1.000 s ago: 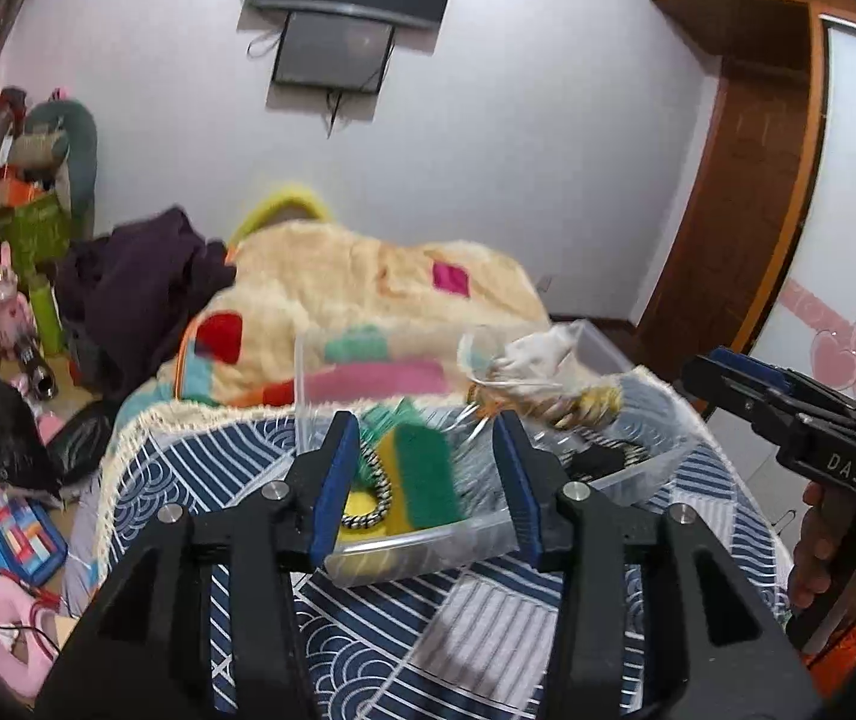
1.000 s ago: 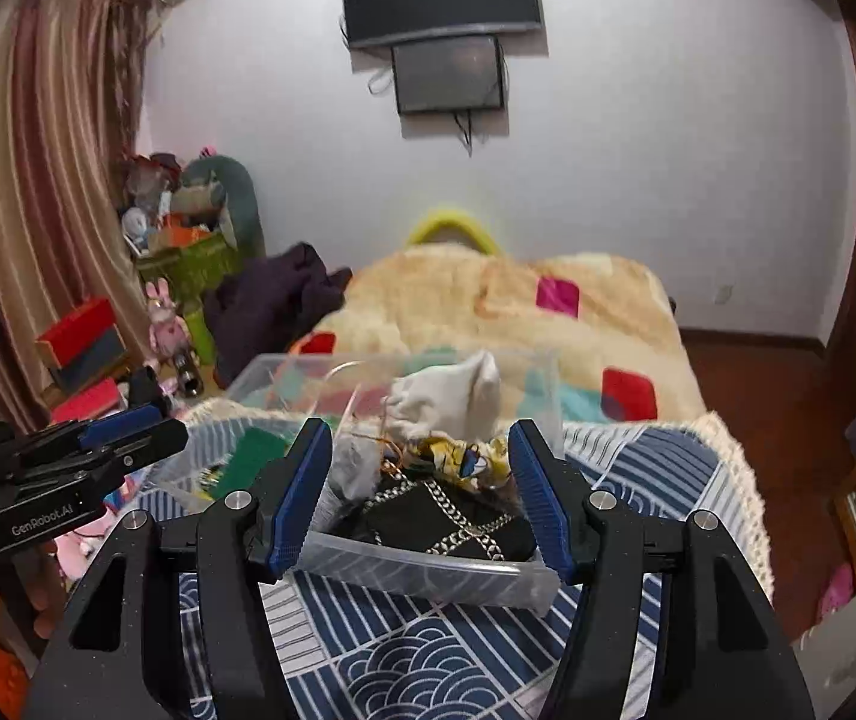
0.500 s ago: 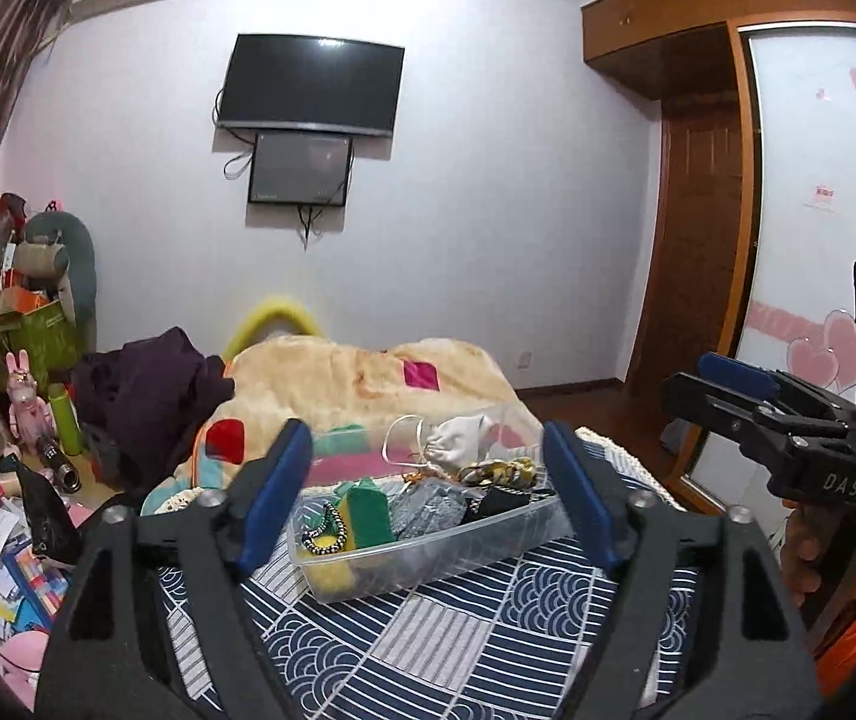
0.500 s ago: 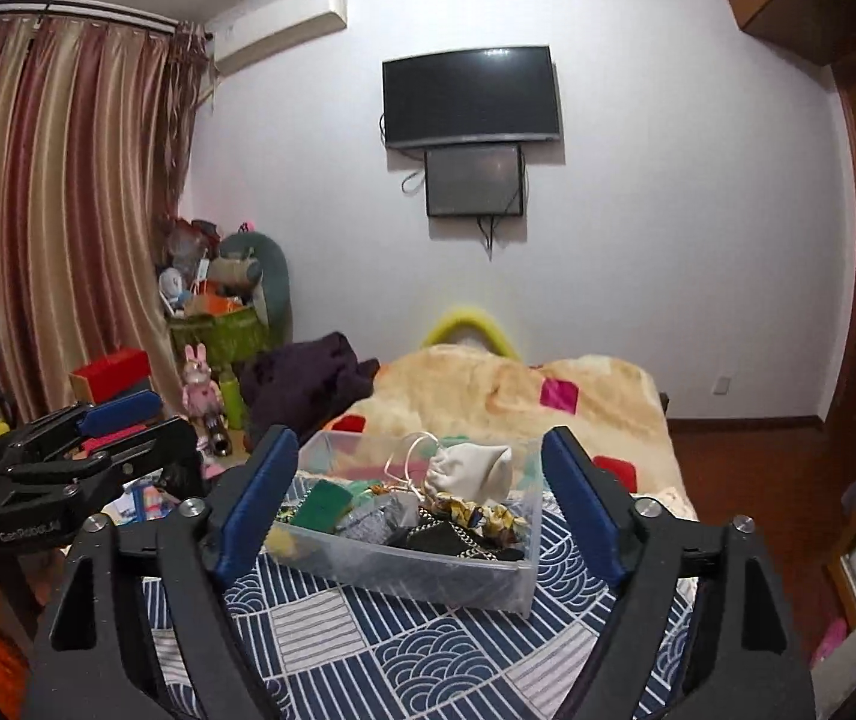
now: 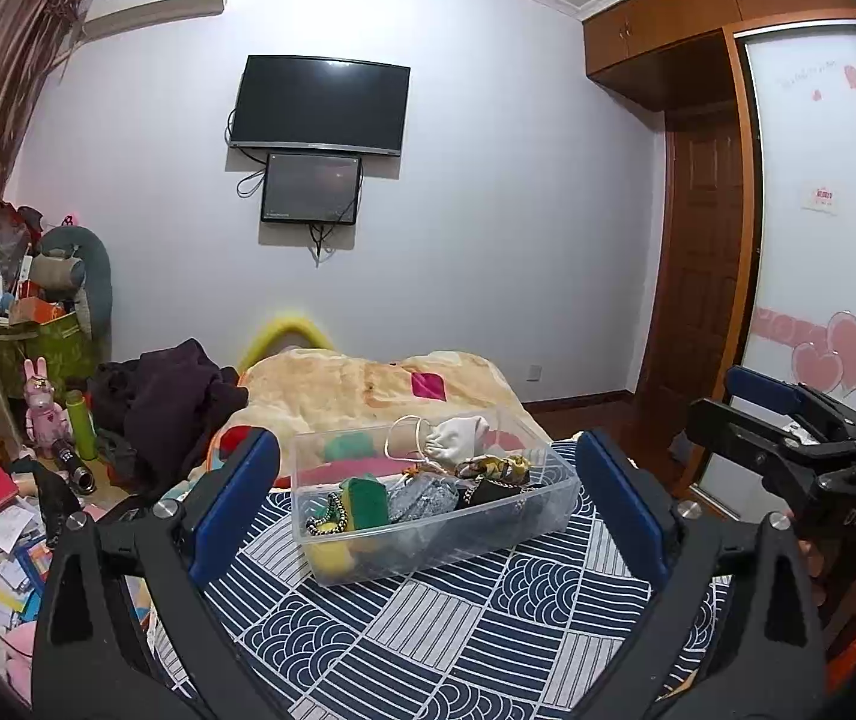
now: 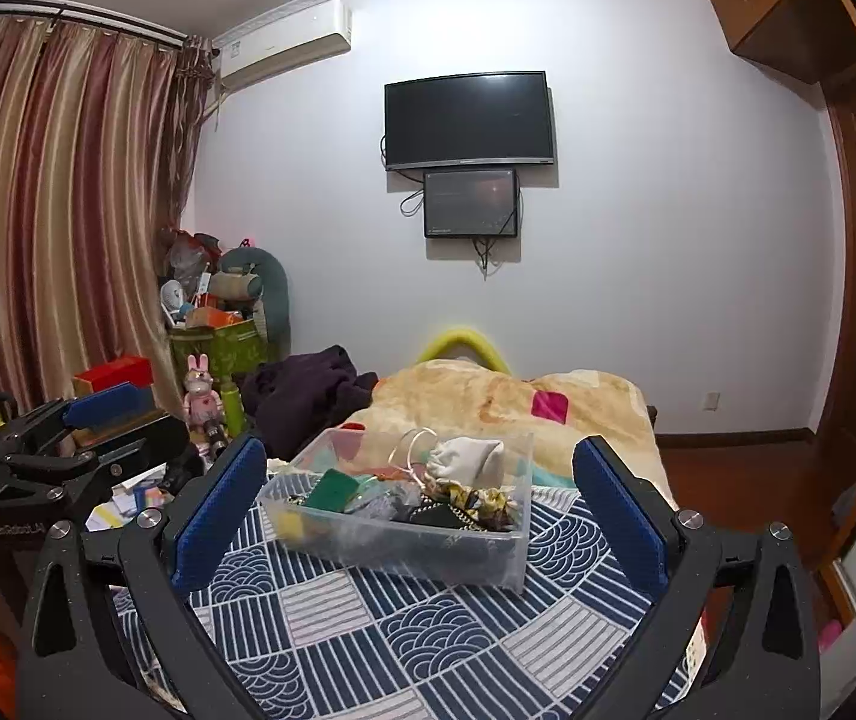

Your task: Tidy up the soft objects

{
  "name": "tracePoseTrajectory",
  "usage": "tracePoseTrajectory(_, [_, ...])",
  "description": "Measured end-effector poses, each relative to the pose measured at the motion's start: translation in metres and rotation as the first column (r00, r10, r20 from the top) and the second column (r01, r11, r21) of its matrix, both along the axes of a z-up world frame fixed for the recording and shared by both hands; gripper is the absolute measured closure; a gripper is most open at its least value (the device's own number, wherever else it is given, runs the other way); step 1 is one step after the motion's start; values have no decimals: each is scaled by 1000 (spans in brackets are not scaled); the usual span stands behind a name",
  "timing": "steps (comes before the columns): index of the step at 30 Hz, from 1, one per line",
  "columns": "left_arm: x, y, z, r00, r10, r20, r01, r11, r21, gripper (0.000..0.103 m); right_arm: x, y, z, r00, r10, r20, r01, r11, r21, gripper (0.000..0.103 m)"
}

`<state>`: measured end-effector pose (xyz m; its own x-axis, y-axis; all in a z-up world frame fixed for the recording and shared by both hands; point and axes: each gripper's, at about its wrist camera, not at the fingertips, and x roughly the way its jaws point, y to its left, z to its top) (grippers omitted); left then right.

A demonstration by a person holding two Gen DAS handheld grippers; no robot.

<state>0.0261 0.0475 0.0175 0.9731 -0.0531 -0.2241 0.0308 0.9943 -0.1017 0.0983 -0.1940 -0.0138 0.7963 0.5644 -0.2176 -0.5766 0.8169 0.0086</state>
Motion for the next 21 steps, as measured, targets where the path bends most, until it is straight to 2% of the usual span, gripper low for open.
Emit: tracePoseTrajectory(21, [-2, 0, -3, 1000, 0, -3, 0, 1000, -8, 2, -7, -7, -8, 1000, -20, -12, 20, 1000, 11, 0])
